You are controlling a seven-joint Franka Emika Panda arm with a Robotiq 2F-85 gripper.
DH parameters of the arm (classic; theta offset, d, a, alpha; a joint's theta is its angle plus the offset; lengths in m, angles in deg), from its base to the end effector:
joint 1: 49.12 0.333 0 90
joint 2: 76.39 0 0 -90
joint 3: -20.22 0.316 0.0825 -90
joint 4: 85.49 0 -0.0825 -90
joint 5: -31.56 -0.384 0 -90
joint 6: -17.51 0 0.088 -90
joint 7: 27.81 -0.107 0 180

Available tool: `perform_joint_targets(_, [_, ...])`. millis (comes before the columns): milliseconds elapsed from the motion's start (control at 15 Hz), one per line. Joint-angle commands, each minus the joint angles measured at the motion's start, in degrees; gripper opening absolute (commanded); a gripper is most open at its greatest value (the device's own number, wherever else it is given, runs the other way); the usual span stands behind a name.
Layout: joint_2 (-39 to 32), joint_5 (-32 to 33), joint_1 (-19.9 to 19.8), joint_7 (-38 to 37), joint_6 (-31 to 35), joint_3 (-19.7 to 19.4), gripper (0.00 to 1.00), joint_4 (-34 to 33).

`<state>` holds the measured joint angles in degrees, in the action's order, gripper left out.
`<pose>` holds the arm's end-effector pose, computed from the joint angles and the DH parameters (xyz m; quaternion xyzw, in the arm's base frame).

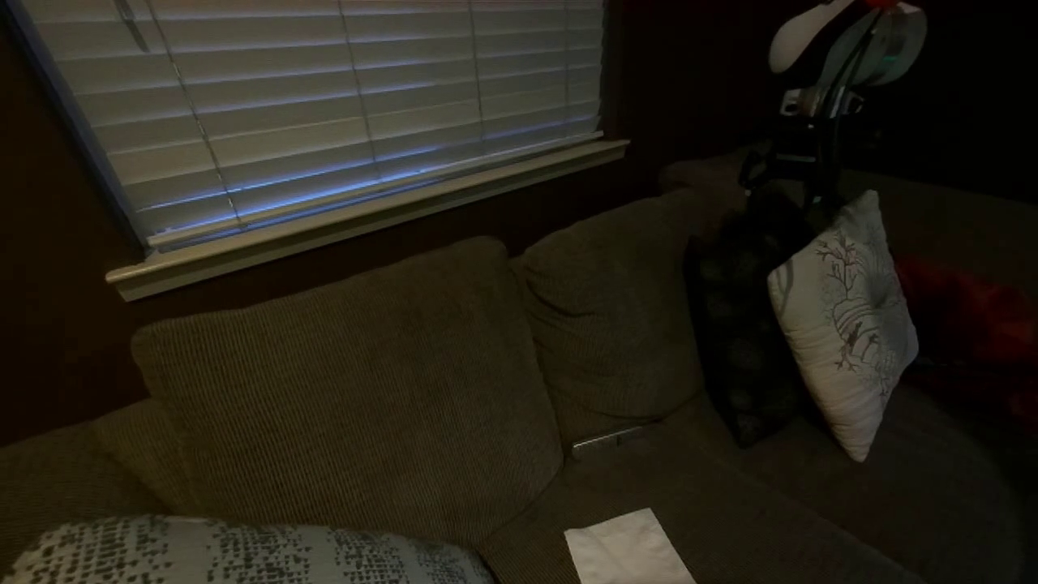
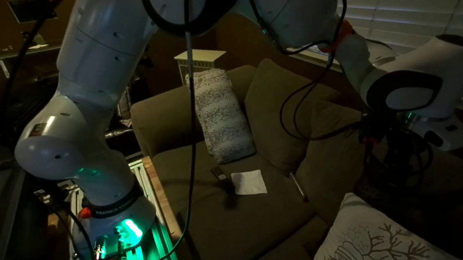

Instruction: Move the pillow from the left to the right and the one on the right to the left

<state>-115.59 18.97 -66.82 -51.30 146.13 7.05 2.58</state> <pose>0.6262 -0.3369 0.2636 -0.8702 0.4920 -0.0235 0.0140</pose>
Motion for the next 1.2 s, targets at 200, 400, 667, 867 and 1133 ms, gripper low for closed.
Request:
perform_joint_targets(200, [-8.87, 0.06, 1.12, -2.94, 3.39, -0.17, 1.0, -9.5])
perform_joint_targets(400, [-12.07, 0.47, 1.2, -2.96, 2.89, -0.15, 1.0, -13.1])
perform_joint_targets(667, [-16.14, 0.82, 1.43, -3.53, 2.05, -0.2, 1.0, -17.3])
perform_joint_targets(867, [-19.09, 1.08, 1.66, -4.13, 1.87, -0.31, 1.0, -20.08])
perform_joint_targets(1133, [-23.14, 1.4, 1.7, -4.91, 0.97, -0.39, 1.0, -23.77])
